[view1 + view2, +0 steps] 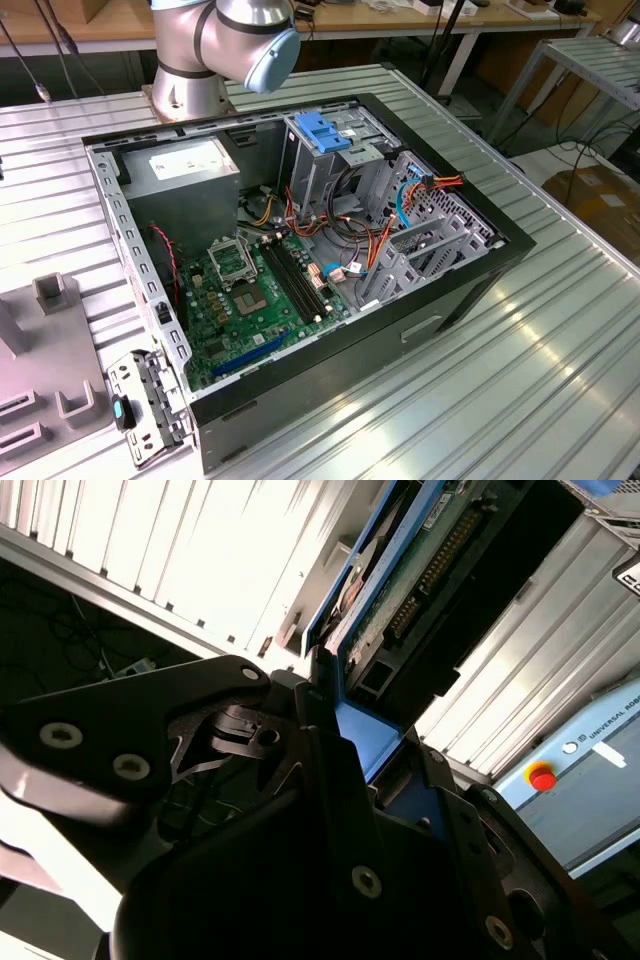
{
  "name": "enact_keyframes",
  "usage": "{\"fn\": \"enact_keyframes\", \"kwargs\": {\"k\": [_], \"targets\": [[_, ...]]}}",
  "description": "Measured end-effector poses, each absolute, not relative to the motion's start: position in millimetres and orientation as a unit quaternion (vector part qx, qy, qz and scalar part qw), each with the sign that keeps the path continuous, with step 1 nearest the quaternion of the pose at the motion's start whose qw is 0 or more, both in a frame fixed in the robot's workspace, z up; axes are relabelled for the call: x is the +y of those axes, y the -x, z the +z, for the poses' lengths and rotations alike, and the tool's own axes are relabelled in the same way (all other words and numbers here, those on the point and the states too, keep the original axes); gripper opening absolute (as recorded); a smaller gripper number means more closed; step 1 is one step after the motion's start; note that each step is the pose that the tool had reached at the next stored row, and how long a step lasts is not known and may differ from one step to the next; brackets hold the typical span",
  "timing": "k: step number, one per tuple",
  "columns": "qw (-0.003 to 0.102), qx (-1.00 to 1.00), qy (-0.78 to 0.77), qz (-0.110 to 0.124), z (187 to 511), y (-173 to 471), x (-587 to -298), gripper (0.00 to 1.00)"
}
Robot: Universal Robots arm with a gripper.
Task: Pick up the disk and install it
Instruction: 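Pick up the disk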
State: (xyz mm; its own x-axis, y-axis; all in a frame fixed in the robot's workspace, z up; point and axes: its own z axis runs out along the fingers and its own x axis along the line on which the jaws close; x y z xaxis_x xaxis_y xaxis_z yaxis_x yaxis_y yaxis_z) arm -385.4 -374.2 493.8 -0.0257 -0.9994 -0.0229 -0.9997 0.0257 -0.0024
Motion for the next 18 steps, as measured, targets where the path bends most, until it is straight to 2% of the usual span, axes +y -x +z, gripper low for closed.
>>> {"fn": "enact_keyframes", "kwargs": {"k": [18], "targets": [[0.009, 0.716, 0.698, 0.007, 494, 367, -374, 0.37]]}}
